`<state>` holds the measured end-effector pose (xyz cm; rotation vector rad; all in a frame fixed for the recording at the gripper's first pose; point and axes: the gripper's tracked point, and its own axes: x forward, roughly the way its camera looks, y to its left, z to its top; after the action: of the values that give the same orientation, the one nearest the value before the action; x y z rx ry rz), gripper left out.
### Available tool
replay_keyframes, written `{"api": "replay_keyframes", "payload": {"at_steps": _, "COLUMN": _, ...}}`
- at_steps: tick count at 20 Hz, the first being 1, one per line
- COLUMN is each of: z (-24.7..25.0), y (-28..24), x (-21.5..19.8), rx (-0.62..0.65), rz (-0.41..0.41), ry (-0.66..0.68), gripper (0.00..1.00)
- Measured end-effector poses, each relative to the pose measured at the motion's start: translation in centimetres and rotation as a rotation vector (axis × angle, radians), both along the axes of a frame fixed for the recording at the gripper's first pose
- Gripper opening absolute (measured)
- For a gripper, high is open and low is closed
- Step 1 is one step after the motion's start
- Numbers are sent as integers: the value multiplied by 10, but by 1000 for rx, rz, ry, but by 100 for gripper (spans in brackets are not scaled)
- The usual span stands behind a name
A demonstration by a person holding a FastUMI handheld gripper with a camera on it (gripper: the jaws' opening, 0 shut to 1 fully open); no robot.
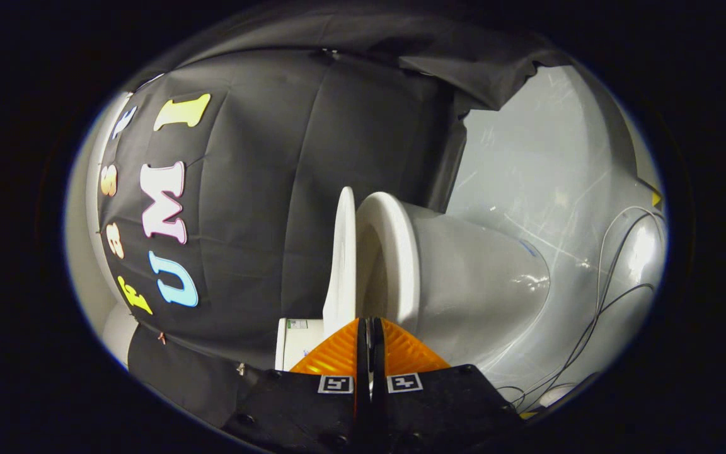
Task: Open the toilet lid.
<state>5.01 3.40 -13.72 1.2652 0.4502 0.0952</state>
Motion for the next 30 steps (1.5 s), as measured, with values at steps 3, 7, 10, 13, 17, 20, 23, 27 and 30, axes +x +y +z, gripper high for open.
{"api": "replay_keyframes", "payload": {"at_steps": 3, "z": 16, "y": 5, "x": 1, "rx": -50, "rz": 10, "ry": -19, "gripper": 5}}
{"api": "replay_keyframes", "payload": {"at_steps": 7, "z": 39, "y": 12, "x": 3, "rx": -107, "rz": 11, "ry": -35, "gripper": 5}}
{"api": "replay_keyframes", "payload": {"at_steps": 10, "z": 51, "y": 19, "x": 3, "rx": -170, "rz": 20, "ry": -49, "gripper": 5}}
{"api": "replay_keyframes", "payload": {"at_steps": 13, "z": 74, "y": 28, "x": 2, "rx": -186, "rz": 13, "ry": -70, "gripper": 5}}
{"api": "replay_keyframes", "payload": {"at_steps": 17, "z": 105, "y": 46, "x": 3, "rx": -282, "rz": 27, "ry": -82, "gripper": 5}}
{"api": "replay_keyframes", "payload": {"at_steps": 20, "z": 135, "y": 65, "x": 3, "rx": -360, "rz": 42, "ry": -107, "gripper": 6}}
{"api": "replay_keyframes", "payload": {"at_steps": 23, "z": 159, "y": 85, "x": 0, "rx": -417, "rz": 36, "ry": -109, "gripper": 6}}
{"api": "replay_keyframes", "payload": {"at_steps": 27, "z": 181, "y": 106, "x": -2, "rx": -495, "rz": 7, "ry": -104, "gripper": 6}}
{"api": "replay_keyframes", "payload": {"at_steps": 30, "z": 196, "y": 124, "x": -3, "rx": -560, "rz": 12, "ry": -114, "gripper": 6}}
